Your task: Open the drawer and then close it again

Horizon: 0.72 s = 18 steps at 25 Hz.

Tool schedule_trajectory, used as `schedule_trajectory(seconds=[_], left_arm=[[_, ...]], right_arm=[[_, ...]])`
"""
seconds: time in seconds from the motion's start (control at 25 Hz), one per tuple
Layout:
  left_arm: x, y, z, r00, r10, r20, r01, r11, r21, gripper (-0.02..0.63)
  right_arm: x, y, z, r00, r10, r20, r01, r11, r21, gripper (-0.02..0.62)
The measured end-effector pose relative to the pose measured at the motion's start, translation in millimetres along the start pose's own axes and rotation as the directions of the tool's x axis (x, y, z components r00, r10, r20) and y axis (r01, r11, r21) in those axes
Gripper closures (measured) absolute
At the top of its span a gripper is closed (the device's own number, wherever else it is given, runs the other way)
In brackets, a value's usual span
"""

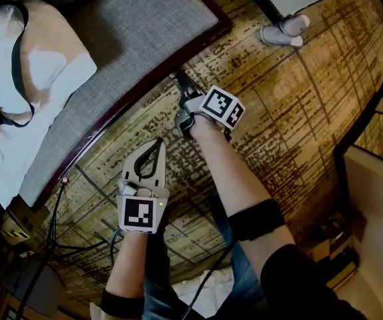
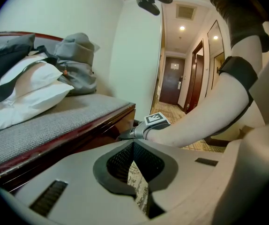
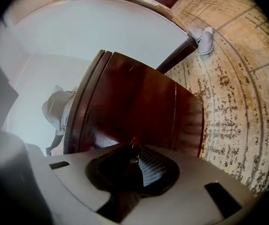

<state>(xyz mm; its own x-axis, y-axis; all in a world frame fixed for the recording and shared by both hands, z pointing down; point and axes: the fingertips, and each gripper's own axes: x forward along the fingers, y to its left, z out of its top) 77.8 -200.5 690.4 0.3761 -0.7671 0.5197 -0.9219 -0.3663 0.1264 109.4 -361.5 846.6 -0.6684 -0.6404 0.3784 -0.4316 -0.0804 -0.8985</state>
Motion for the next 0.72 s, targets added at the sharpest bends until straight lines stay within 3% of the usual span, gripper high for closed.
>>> schedule_trajectory(seconds=[0.72], left_arm=[[-8.7, -28.1, 12.2, 0.999, -0.047, -0.009, 0.047, 0.999, 0.017, 0.603]], right_arm=[[-51.8, -20.8, -6.9, 1.0, -0.025, -0.006, 0.025, 1.0, 0.015, 0.523]])
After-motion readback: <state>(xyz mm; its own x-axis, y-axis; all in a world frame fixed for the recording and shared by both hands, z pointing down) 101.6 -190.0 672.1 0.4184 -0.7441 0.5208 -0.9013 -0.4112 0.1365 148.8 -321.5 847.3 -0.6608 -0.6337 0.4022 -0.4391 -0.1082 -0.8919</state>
